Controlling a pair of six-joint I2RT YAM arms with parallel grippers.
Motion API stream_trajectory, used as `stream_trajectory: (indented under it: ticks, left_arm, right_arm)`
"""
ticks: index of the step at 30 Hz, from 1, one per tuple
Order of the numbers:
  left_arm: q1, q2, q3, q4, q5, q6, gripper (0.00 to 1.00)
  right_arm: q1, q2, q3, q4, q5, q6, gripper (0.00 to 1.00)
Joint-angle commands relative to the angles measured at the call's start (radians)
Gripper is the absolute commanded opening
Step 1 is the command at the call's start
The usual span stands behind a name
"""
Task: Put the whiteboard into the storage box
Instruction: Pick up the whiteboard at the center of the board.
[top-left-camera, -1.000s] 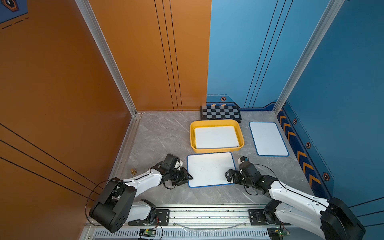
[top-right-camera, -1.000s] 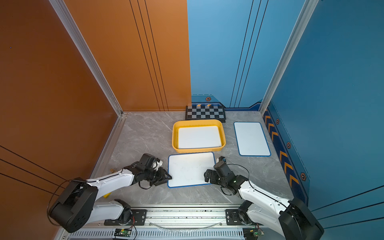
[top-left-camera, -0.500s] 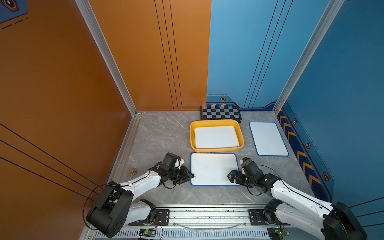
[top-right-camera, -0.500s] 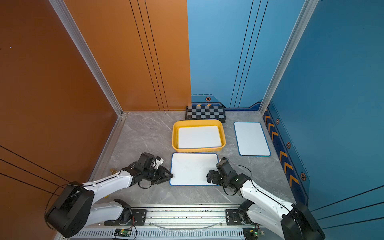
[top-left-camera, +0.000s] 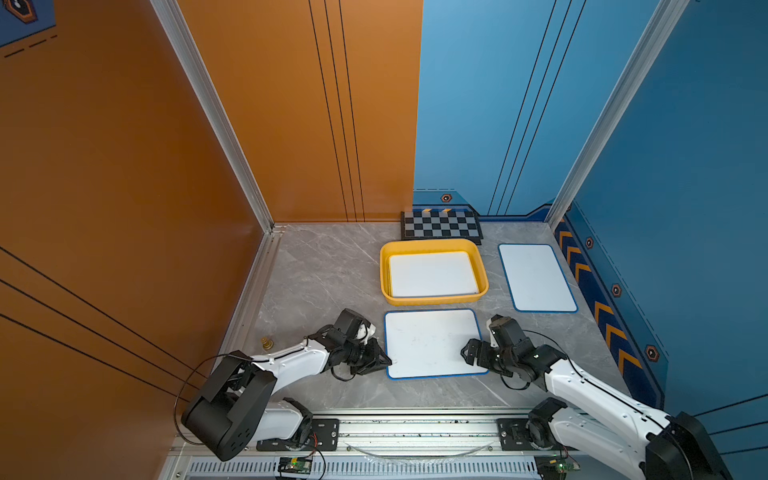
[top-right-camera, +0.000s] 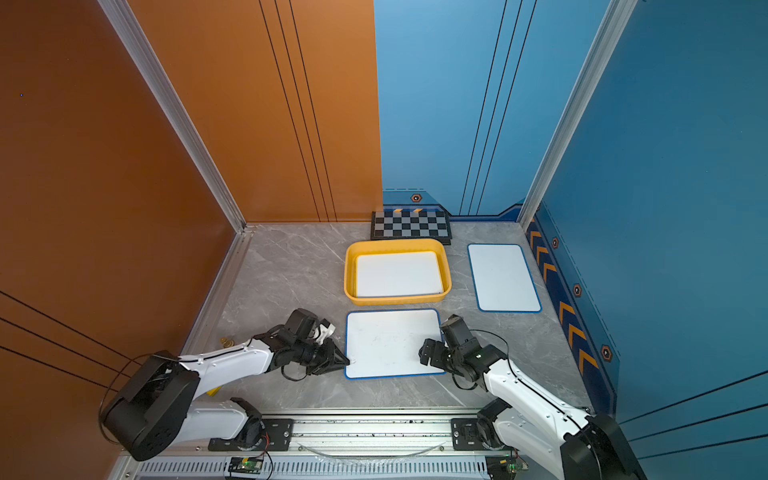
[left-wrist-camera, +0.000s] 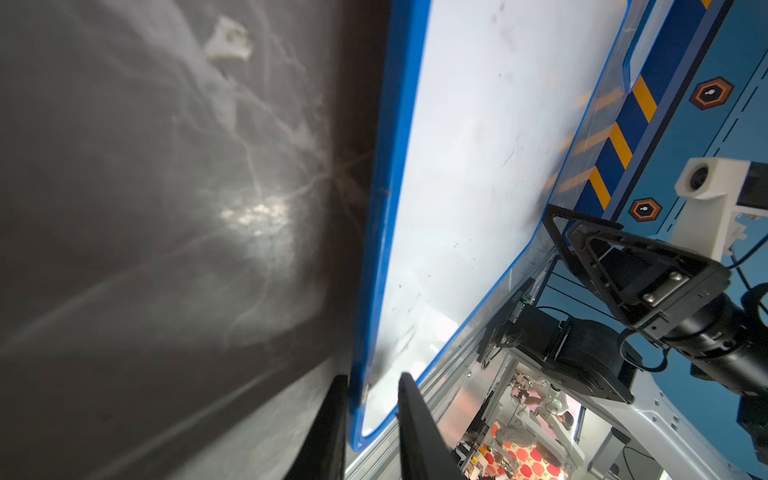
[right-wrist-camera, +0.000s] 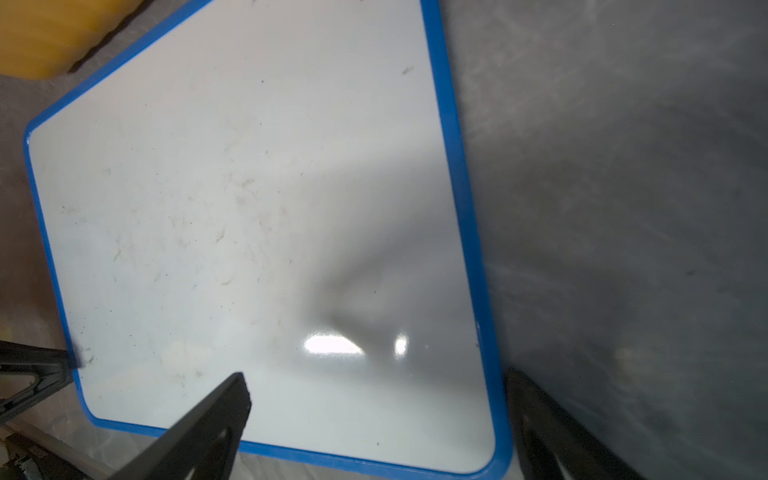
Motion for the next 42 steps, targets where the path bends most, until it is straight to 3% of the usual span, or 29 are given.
stream_trajectory:
  ticks: [1, 6, 13, 22, 30, 39, 42]
  left_arm:
    - [-0.054, -0.011, 0.092, 0.224, 0.224, 0.007, 0.16]
    - [-0.04, -0.023, 0.098, 0.252, 0.231, -0.016, 0.03]
    - [-0.012, -0.065, 0.08, 0.254, 0.246, -0.038, 0.01]
    - [-0.01, -0.099, 0.077, 0.255, 0.256, -0.04, 0.07]
    - [0.001, -0.095, 0.099, 0.198, 0.25, -0.01, 0.22]
    - [0.039, -0.12, 0.162, -0.034, 0.227, 0.114, 0.2]
    - [0.051, -0.14, 0.174, -0.108, 0.208, 0.15, 0.15]
  right_arm:
    - [0.022, 0.019, -0.036, 0.049, -0.358, 0.03, 0.97]
    - [0.007, 0.0, -0.061, 0.051, -0.369, 0.03, 0.96]
    - [-0.039, -0.043, -0.083, 0.037, -0.388, 0.025, 0.97]
    - [-0.054, -0.051, -0.074, 0.028, -0.406, 0.008, 0.96]
    - [-0.063, -0.072, -0.071, -0.003, -0.408, -0.008, 0.96]
    - [-0.103, -0.103, -0.068, -0.051, -0.413, -0.033, 0.96]
    - [-0.115, -0.106, -0.062, -0.058, -0.415, -0.038, 0.96]
